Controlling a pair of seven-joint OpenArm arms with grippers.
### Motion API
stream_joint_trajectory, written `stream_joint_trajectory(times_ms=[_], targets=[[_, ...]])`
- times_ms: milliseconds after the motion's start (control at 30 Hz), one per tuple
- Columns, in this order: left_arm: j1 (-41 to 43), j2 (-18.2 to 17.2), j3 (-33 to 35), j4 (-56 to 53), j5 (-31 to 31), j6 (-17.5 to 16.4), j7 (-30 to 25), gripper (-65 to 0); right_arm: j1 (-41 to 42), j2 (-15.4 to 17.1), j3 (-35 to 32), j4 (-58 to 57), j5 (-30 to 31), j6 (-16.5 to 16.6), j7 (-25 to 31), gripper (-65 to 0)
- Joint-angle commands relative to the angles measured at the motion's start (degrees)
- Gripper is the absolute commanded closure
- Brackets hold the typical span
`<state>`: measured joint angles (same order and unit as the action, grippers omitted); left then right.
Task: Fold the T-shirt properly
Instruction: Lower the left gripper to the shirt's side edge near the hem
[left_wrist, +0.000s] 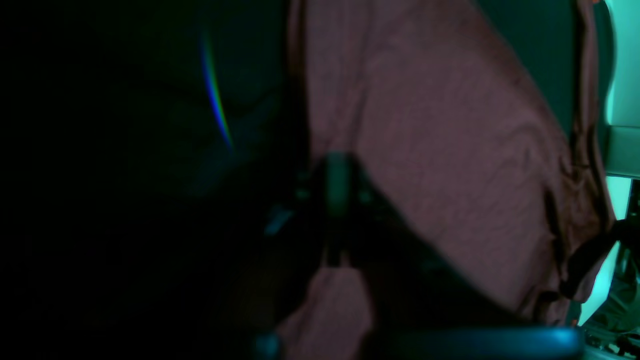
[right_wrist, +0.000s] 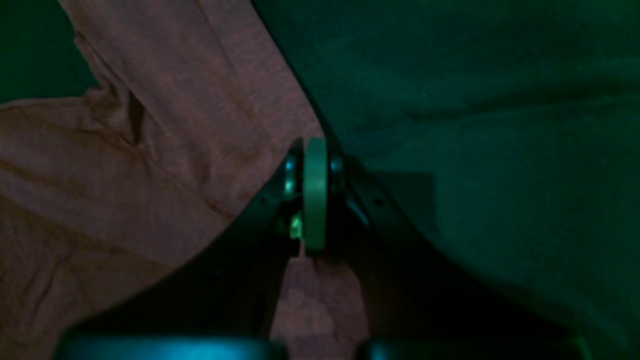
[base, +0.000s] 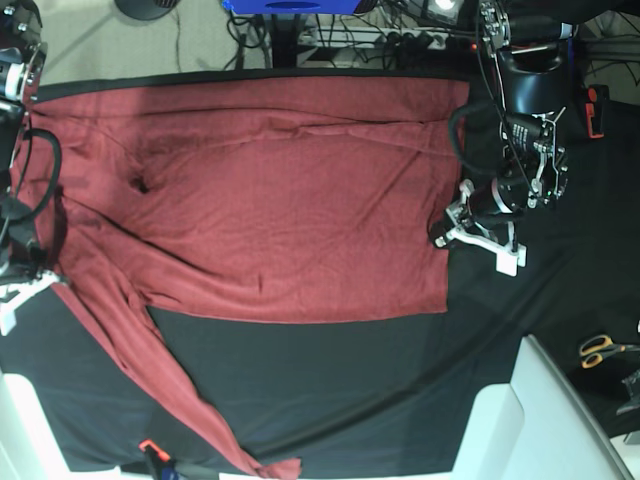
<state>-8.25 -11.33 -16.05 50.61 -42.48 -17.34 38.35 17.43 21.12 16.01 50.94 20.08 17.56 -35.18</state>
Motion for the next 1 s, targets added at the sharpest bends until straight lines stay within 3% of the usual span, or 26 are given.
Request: stream_joint_trajectory(times_ms=[0, 633, 967], targets=[[-0.06, -0.49, 0.10, 0.25, 1.12, 0.77, 1.78, 0.0, 1.43, 1.34, 0.21, 0.97, 0.45, 0.33, 1.11, 0.0], [13.66, -0.49, 0.10, 21.61, 1.20, 0.95, 5.12, 0.0, 1.43, 1.25, 0.12, 0.62, 0.45, 0.33, 1.11, 0.0], [14.36, -1.46, 0.10, 22.66, 1.20, 0.95, 6.71, 0.0, 1.34, 1.34, 0.12, 0.53, 0.36, 0.24, 1.11, 0.0]])
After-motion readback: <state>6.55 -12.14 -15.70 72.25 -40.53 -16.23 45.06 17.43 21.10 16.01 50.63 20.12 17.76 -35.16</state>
